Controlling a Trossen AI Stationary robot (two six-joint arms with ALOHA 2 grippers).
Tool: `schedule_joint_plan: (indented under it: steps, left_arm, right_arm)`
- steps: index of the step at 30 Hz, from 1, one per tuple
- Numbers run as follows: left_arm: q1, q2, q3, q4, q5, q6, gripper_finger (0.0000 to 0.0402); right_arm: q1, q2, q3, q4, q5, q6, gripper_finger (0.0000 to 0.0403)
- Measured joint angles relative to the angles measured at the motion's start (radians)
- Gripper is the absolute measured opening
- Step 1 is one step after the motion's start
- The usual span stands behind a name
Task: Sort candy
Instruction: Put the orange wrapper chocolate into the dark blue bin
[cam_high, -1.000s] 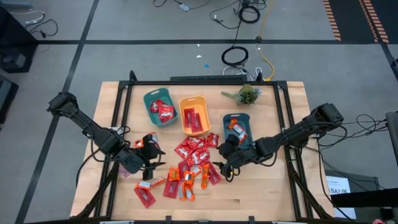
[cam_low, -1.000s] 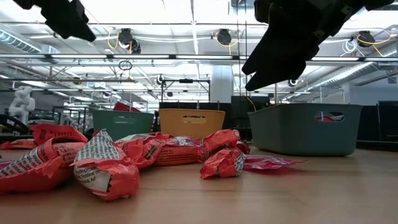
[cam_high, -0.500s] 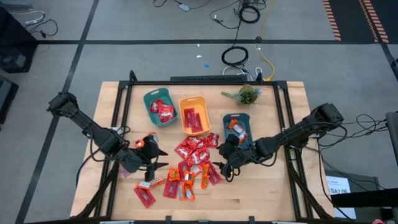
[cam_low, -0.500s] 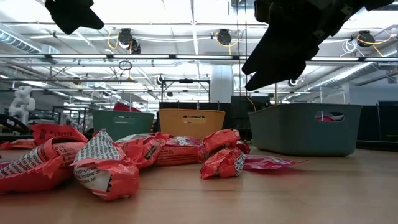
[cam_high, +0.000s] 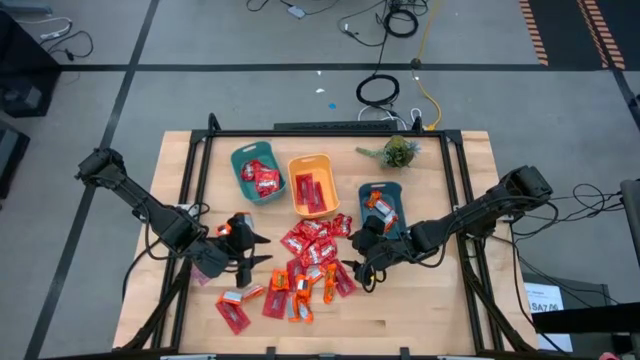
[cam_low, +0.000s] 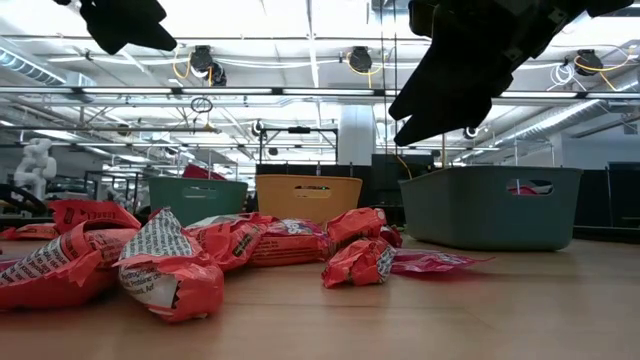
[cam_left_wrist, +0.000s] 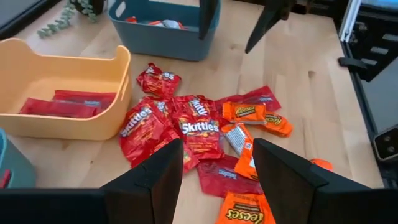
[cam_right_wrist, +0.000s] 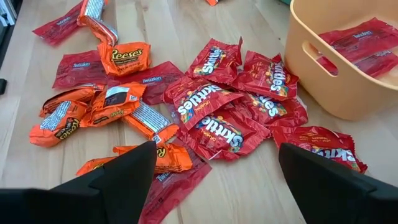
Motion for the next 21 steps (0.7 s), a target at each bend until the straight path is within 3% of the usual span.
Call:
schedule_joint_plan:
  steps: [17, 21]
  left_arm:
    - [0.053, 0.072, 0.000, 0.009, -0.004, -0.032, 0.0204]
    - [0.053, 0.072, 0.000, 0.013, -0.040, 0.047, 0.0204]
  right_arm:
    - [0.000, 0.000, 0.000, 0.000, 0.000, 0.000, 0.0332]
    - [0.000, 0.000, 0.000, 0.000, 0.000, 0.000, 0.0332]
